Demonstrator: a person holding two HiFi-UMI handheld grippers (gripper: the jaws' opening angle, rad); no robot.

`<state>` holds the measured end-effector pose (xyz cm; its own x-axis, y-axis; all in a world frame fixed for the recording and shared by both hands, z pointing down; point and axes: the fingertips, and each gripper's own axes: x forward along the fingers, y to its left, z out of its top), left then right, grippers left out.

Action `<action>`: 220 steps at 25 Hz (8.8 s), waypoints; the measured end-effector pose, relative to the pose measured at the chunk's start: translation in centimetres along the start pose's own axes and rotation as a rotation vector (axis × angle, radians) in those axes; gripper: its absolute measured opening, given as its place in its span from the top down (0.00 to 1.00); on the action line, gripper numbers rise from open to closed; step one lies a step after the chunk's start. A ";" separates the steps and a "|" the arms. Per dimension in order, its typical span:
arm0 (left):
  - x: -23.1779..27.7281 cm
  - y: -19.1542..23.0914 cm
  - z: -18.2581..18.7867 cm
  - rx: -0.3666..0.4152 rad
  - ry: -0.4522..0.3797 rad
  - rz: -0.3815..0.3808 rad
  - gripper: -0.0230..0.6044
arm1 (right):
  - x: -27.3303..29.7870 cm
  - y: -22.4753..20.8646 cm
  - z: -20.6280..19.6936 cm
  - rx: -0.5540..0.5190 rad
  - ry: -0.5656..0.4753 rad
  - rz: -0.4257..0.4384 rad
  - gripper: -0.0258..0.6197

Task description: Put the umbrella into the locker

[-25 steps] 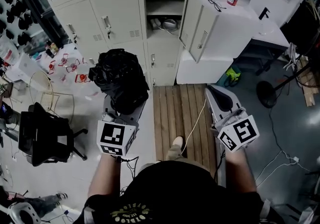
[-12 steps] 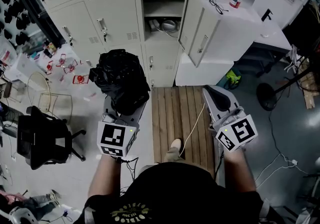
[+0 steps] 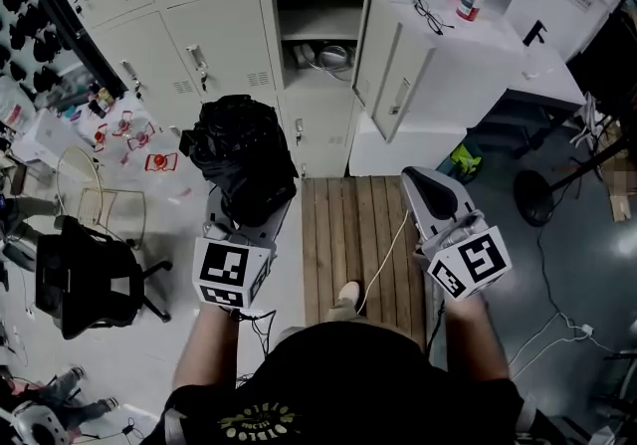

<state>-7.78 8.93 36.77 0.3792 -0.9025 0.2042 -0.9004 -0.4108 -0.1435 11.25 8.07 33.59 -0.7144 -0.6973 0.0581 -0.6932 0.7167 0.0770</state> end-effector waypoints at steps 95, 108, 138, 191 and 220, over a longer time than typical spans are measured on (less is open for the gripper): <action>28.4 12.0 -0.9 -0.016 0.118 -0.112 0.53 | 24.4 -17.2 -0.4 0.030 -0.004 0.064 0.92; 31.7 13.3 -1.7 -0.011 0.133 -0.202 0.53 | 26.9 -18.3 0.8 0.015 -0.009 -0.006 0.92; 33.7 14.3 -5.0 -0.050 0.192 -0.284 0.54 | 30.2 -17.2 1.4 0.006 -0.006 -0.021 0.92; 46.1 15.7 -9.8 -0.149 0.348 -0.212 0.54 | 34.8 -21.6 -0.6 0.033 0.038 0.071 0.92; 50.5 17.4 -9.0 -0.130 0.376 -0.177 0.53 | 35.6 -21.3 -1.5 0.033 0.055 0.118 0.92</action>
<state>-6.20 -42.60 53.31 0.4480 -0.6999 0.5563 -0.8567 -0.5139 0.0434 0.66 -32.04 35.47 -0.7858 -0.6068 0.1197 -0.6077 0.7935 0.0333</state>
